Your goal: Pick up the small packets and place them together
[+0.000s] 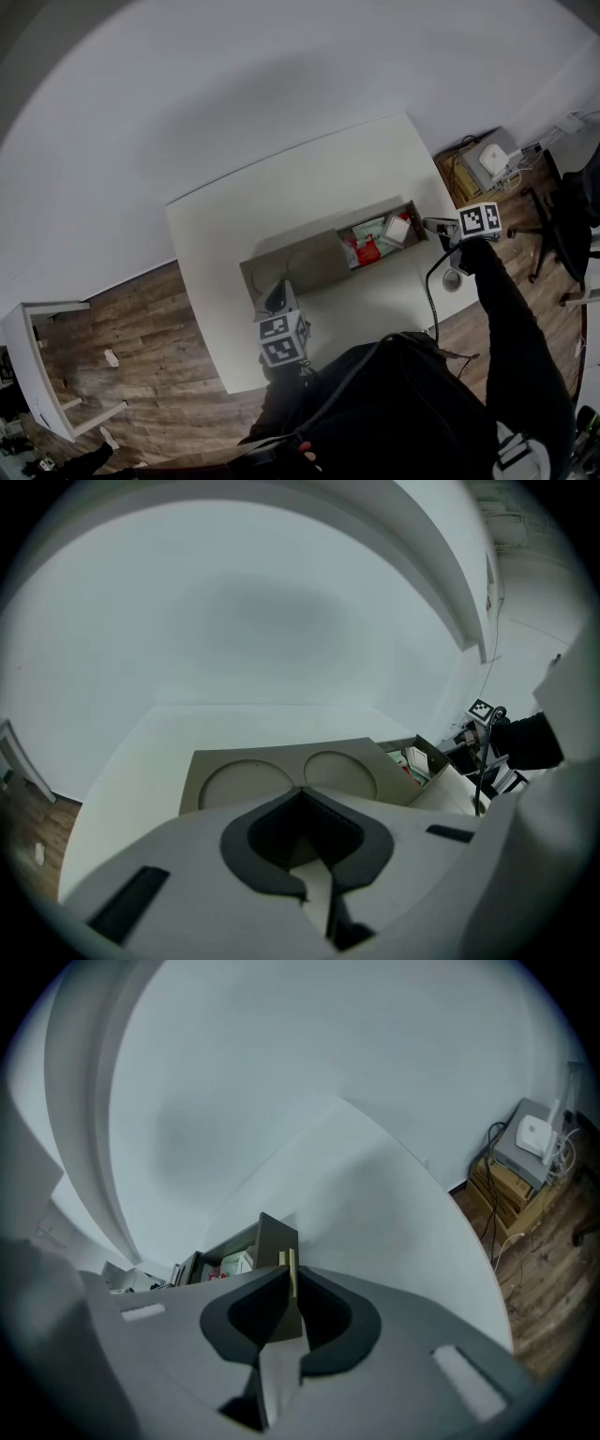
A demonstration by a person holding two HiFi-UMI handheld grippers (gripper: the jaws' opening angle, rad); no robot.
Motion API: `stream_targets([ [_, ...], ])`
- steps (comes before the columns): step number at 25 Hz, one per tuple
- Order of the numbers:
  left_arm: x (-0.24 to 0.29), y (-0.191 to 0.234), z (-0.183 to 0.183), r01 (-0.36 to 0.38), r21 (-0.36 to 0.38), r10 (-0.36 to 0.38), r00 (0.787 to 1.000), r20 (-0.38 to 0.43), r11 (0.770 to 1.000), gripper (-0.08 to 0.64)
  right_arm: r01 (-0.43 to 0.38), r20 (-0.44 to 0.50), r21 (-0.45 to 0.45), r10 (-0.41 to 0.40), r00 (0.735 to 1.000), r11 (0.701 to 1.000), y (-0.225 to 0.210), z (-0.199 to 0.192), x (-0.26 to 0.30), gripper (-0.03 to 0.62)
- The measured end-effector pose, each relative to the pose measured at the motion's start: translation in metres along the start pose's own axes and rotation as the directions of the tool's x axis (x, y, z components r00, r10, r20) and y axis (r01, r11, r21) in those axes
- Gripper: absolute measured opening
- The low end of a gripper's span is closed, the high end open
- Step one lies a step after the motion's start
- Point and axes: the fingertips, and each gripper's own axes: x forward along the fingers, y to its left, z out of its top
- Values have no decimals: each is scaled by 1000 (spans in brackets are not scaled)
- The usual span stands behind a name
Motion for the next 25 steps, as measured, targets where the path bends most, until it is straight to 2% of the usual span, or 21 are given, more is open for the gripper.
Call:
stream_targets([
  [2,1,-1,1,0,0,0,1000,-1,1000,2,-28,28,14,28,999,1000,2,4,-6,44],
  [4,0,0,0,-2,-4,2,1000,1,1000,1,-73,69,-19,74,995,997,11,11,-18,95],
  [6,-1,0,0,-4,-7,4,1000,4,1000,1,-100,109,-103,111,988,990,28,22,-31,104],
  [8,-1,1,0,-3,-8,3,1000,5,1000,1,-120,104,-246,149,983,962,58,31,-37,106],
  [9,-1,1,1,-1,-8,1,1000,6,1000,2,-132,79,-337,167,983,932,77,32,-36,108],
  [10,0,1,1,1,-8,-1,1000,6,1000,2,-149,43,-434,185,982,888,97,32,-33,117],
  [12,0,2,0,3,-9,-3,1000,8,1000,2,-194,-53,-604,204,977,773,134,23,-18,157],
  [14,-1,1,0,3,-9,-3,1000,8,1000,1,-249,-174,-707,178,969,662,159,5,3,166],
  [17,-1,0,0,4,-6,-4,1000,12,1000,2,-336,-346,-769,87,934,543,172,-25,36,167],
  [20,0,2,1,4,-11,-4,1000,23,1000,1,-419,-468,-783,8,884,459,176,-49,62,173],
  [22,0,2,1,6,-19,-5,1000,18,1000,2,-435,-500,-800,-59,864,413,173,-54,77,173],
  [25,-1,3,0,11,-24,-11,1000,18,1000,2,-431,-507,-842,-202,838,324,158,-59,93,172],
])
